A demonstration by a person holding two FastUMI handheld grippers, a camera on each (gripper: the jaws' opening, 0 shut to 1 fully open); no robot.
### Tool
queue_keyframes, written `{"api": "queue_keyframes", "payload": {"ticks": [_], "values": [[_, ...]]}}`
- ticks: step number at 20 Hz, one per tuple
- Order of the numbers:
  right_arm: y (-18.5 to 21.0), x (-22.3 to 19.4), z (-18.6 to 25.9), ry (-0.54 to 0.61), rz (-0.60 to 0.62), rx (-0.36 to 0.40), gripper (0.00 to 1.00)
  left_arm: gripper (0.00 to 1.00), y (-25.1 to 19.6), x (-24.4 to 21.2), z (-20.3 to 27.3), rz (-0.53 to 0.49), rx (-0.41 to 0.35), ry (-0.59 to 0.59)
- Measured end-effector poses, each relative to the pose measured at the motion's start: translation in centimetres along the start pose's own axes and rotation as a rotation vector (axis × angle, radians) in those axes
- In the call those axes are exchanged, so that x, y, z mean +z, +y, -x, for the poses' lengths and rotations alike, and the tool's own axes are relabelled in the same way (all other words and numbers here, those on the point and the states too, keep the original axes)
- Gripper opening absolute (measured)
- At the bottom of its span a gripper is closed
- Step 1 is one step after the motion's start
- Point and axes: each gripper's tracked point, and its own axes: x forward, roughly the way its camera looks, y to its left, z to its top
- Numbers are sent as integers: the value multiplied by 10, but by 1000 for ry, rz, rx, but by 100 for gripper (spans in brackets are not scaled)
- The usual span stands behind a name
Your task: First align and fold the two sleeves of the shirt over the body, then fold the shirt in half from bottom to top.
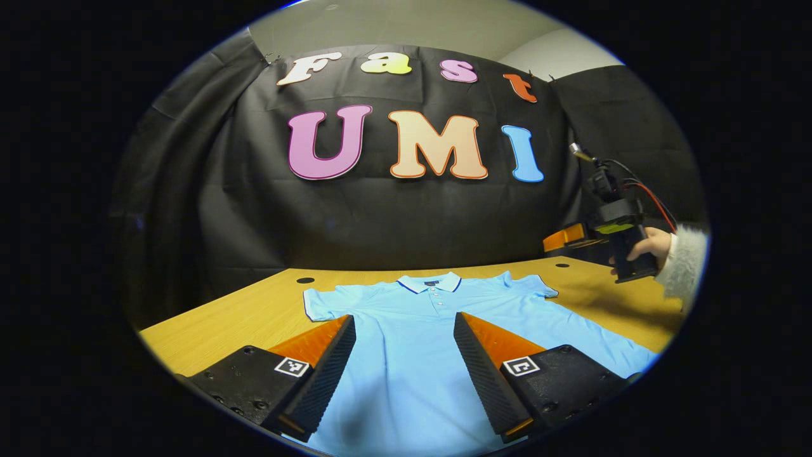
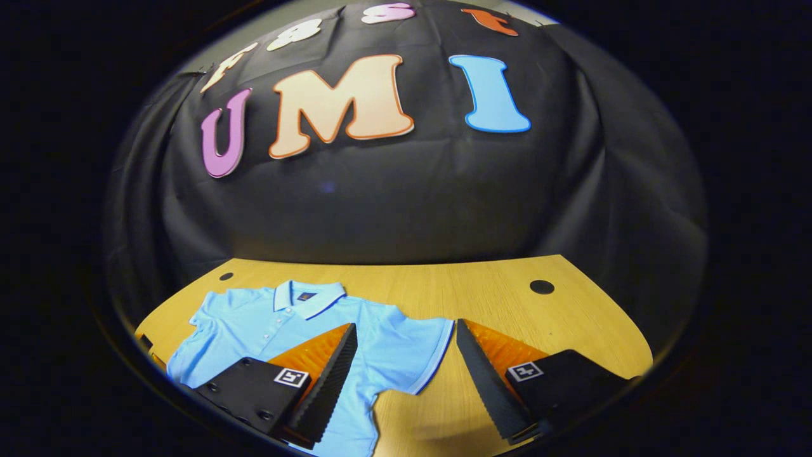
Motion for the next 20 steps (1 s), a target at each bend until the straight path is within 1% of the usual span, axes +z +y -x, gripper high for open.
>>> {"api": "queue_keyframes", "payload": {"ticks": [1, 2, 3, 5, 7, 8, 9, 12, 13, 14, 16, 17, 18, 19, 20], "values": [[-3, -7, -12, 31, -26, -13, 95, 94, 0, 0, 0, 0, 0, 0], [-7, -14, -25, 68, -53, -23, 98, 94, 0, 0, 0, 0, 0, 0], [-12, -23, -36, 103, -71, -35, 97, 94, 0, 0, 0, -1, 0, 0], [-20, -42, -56, 158, -87, -61, 98, 94, 0, 0, 0, -1, 0, -1], [-21, -62, -70, 204, -96, -67, 96, 94, 0, 0, 0, -1, 0, 0], [-21, -68, -75, 215, -90, -74, 96, 94, 0, 0, 0, -1, -1, 0], [-21, -74, -78, 225, -76, -77, 89, 94, 0, 0, 0, -1, -1, 0], [-21, -86, -82, 247, -39, -85, 89, 94, 0, 1, 0, -1, -1, 0], [-23, -86, -82, 248, -35, -89, 89, 94, 0, 0, 0, -1, -2, 0], [-24, -85, -84, 242, -34, -92, 95, 94, 0, 0, 0, -1, -2, -1], [-26, -86, -84, 246, -40, -97, 92, 94, 1, 0, 0, -1, -2, 0], [-27, -86, -84, 247, -35, -100, 88, 94, 0, 0, 0, -1, -2, 0], [-29, -87, -84, 243, -18, -108, 90, 94, 0, 0, 0, -1, -2, 1], [-31, -87, -85, 238, 3, -115, 86, 94, 0, 0, 0, -1, -2, 0], [-28, -87, -84, 236, 11, -103, 80, 94, 0, 0, 0, -1, -2, 1]]}}
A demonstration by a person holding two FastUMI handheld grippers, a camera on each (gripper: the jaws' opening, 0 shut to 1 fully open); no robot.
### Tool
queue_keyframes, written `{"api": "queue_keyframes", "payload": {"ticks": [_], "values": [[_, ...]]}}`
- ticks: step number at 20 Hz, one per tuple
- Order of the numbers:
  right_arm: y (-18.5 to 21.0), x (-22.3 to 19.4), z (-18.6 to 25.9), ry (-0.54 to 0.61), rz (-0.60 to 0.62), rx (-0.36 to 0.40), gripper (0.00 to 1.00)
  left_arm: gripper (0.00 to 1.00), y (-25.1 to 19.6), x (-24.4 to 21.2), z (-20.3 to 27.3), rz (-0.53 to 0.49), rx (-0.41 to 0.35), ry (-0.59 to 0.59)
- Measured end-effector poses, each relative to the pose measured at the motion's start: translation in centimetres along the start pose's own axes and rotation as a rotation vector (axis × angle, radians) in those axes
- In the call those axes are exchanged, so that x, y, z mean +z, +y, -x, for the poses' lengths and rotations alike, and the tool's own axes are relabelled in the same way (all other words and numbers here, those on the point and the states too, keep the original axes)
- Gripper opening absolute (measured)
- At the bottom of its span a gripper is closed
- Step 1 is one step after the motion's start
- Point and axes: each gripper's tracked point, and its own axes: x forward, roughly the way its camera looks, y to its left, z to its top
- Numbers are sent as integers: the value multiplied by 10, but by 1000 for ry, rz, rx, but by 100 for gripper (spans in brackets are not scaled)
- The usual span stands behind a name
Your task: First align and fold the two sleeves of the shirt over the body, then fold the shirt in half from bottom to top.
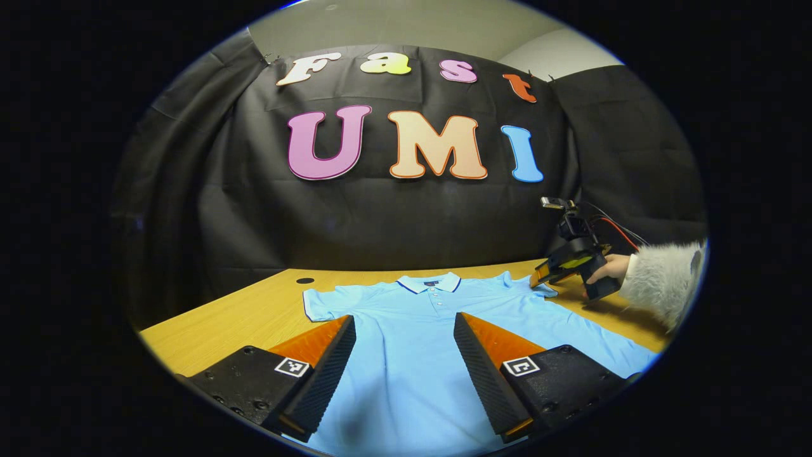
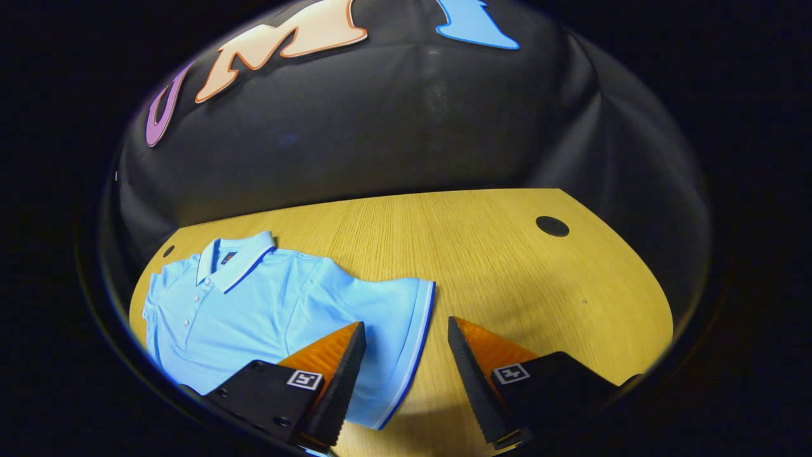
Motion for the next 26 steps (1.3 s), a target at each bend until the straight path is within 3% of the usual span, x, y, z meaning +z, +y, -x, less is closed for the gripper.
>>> {"api": "queue_keyframes", "payload": {"ticks": [4, 7, 9, 10, 12, 16, 21, 23, 26], "values": [[7, 0, 0, -3, 6, 16, 57, 94, 0, 0, 0, 0, 0, 0], [11, -3, 1, 5, 11, 34, 50, 94, 0, 0, 0, 0, 0, 0], [12, -4, 1, 10, 3, 34, 18, 94, 1, 0, 1, 0, 0, 0], [12, -3, 0, 10, 3, 37, 19, 94, 0, 0, 0, 1, 0, 1], [12, -5, 1, 19, -10, 40, 8, 94, 0, 0, 1, 0, 0, 1], [12, -1, 4, 10, -8, 34, 8, 94, 0, 0, 1, 0, 0, 0], [36, 35, 26, -135, 67, 45, 8, 94, 0, 0, 1, 0, 0, 1], [57, 47, 39, -185, 76, 92, 8, 94, 1, 0, 1, 0, 0, 1], [99, 45, 56, -187, 36, 236, 8, 94, 1, 0, 1, 0, 0, 1]]}}
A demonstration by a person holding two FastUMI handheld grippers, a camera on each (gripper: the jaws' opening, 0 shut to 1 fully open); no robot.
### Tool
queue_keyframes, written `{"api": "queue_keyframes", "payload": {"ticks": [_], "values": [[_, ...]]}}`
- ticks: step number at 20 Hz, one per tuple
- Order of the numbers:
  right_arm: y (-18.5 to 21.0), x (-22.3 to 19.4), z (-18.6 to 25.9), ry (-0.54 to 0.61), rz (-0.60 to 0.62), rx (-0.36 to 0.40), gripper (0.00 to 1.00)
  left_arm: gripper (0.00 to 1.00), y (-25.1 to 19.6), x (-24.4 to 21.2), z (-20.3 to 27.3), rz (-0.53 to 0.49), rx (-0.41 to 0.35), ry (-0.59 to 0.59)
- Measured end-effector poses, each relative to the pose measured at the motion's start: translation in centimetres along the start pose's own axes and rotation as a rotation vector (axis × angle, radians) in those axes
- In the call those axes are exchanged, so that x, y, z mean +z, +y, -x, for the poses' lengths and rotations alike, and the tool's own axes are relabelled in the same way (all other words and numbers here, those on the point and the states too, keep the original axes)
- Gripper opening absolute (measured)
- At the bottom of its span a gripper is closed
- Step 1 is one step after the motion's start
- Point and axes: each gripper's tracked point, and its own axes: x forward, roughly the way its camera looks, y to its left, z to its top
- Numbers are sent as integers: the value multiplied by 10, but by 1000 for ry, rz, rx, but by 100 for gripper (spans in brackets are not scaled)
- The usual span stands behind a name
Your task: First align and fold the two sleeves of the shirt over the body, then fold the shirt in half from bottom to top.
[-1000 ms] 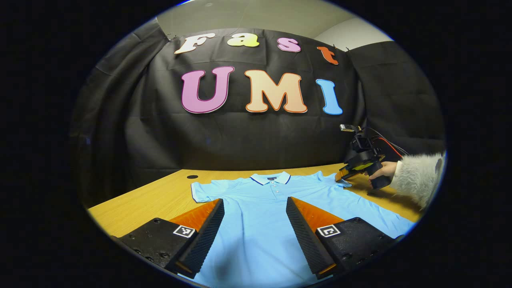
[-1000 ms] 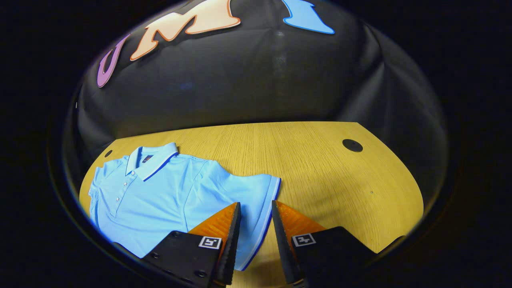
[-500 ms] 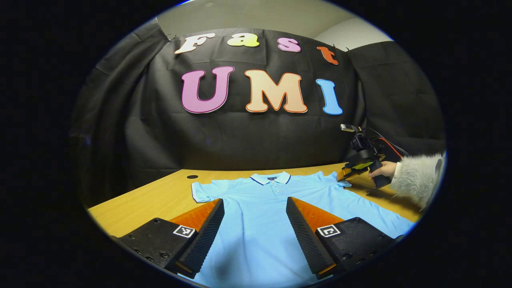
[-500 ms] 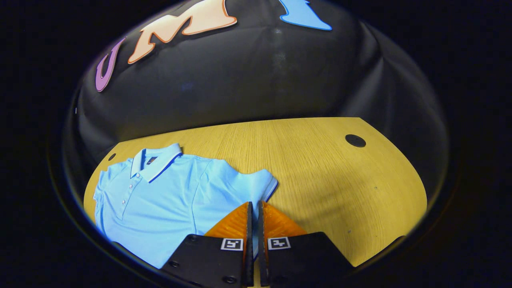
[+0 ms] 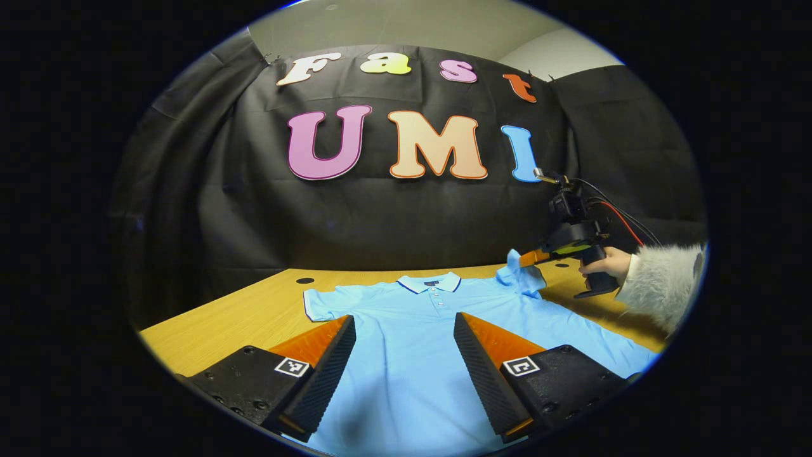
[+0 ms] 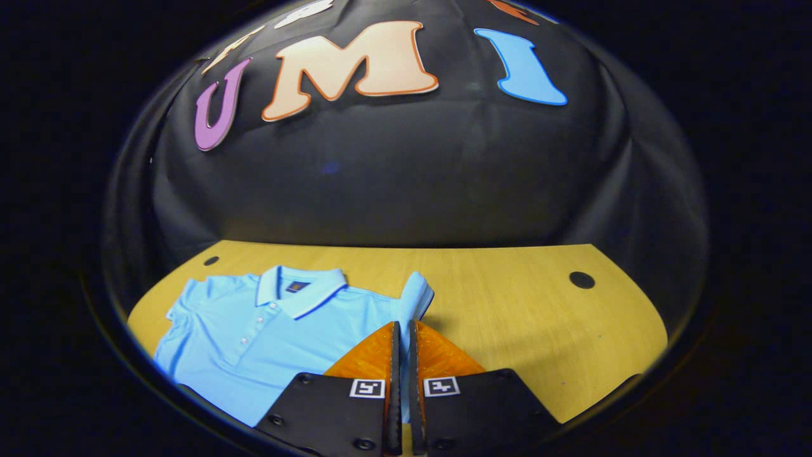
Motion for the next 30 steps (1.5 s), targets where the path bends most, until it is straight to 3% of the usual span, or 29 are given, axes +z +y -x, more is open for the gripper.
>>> {"api": "queue_keyframes", "payload": {"ticks": [2, 5, 10, 11, 13, 14, 15, 16, 17, 18, 22, 25, 30], "values": [[26, -7, 3, 22, -38, 92, 8, 94, 0, 0, 0, 0, 0, 0], [46, -18, 0, 68, -115, 169, 8, 94, 0, 0, 0, 0, 0, 0], [91, -18, 17, 140, -333, 390, 17, 94, 0, 0, 0, 0, 0, 0], [98, -16, 19, 143, -356, 421, 25, 94, 0, 0, 0, 0, 0, 0], [107, -8, 28, 137, -384, 469, 70, 94, 0, 0, 0, 0, 0, 0], [108, -6, 27, 126, -380, 465, 77, 94, 0, 0, 0, 1, -1, 0], [105, -3, 29, 116, -369, 454, 93, 94, 0, 0, 0, 2, -1, -1], [105, -1, 33, 105, -354, 445, 98, 94, -1, 0, 0, 3, -7, -1], [103, 1, 37, 92, -340, 433, 94, 94, -2, 0, 0, 4, -21, -3], [101, 4, 44, 80, -332, 428, 98, 94, -2, 0, 0, 4, -32, -4], [85, 8, 82, 9, -289, 390, 98, 94, -2, 0, 1, 15, -68, -2], [65, 8, 115, -47, -276, 361, 98, 94, 2, -13, -6, 19, -73, 82], [30, -10, 163, -105, -227, 288, 98, 94, 32, 0, -25, 171, -97, 183]]}}
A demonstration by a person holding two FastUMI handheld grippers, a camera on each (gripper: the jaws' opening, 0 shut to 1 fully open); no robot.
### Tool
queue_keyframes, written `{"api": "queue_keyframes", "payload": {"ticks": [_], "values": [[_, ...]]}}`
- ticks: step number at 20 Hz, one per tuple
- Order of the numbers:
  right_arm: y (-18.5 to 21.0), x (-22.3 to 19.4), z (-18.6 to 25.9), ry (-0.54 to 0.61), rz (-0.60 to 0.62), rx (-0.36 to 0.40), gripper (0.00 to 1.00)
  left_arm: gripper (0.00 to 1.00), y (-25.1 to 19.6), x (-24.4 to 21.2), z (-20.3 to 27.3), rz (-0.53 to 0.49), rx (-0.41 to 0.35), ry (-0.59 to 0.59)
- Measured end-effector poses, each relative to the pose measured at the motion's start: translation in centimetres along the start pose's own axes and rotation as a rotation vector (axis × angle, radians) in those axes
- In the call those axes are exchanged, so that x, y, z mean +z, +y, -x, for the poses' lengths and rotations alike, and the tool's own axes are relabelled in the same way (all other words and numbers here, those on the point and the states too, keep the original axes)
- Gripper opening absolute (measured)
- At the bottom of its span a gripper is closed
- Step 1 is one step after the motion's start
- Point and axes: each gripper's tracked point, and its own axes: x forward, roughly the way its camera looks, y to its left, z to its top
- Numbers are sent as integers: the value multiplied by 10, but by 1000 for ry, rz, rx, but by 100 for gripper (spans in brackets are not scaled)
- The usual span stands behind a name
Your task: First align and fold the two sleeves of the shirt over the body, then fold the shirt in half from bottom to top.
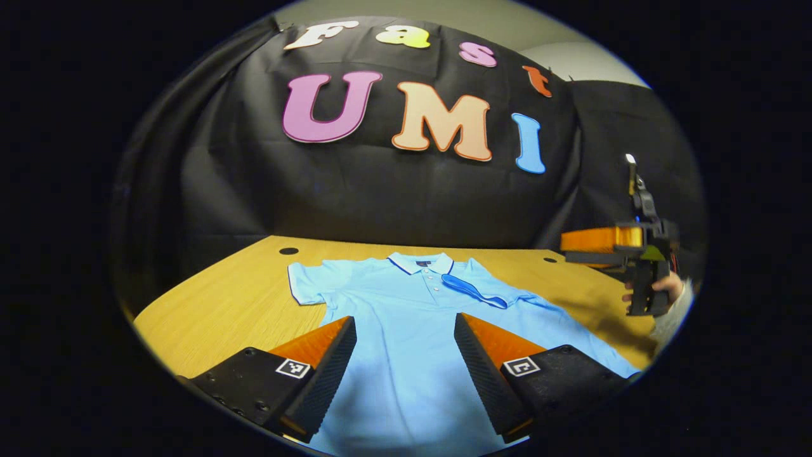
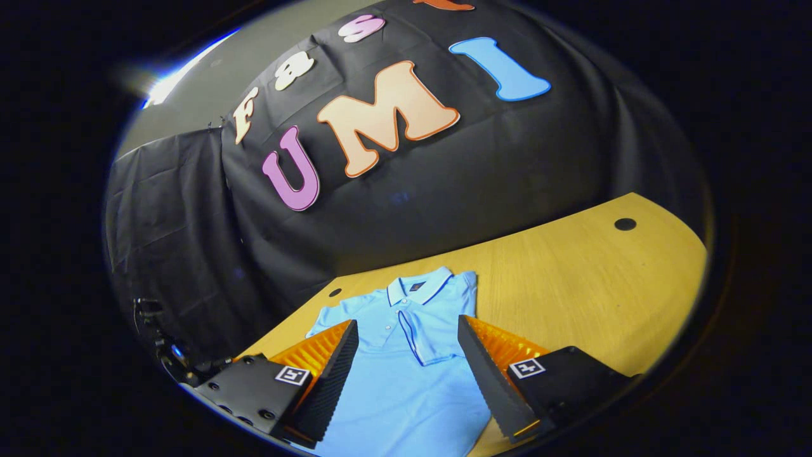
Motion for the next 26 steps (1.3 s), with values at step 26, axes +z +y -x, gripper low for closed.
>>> {"api": "queue_keyframes", "payload": {"ticks": [26], "values": [[-6, 11, 101, -215, 103, -25, 98, 87, 189, -36, -167, 106, 237, 496]]}}
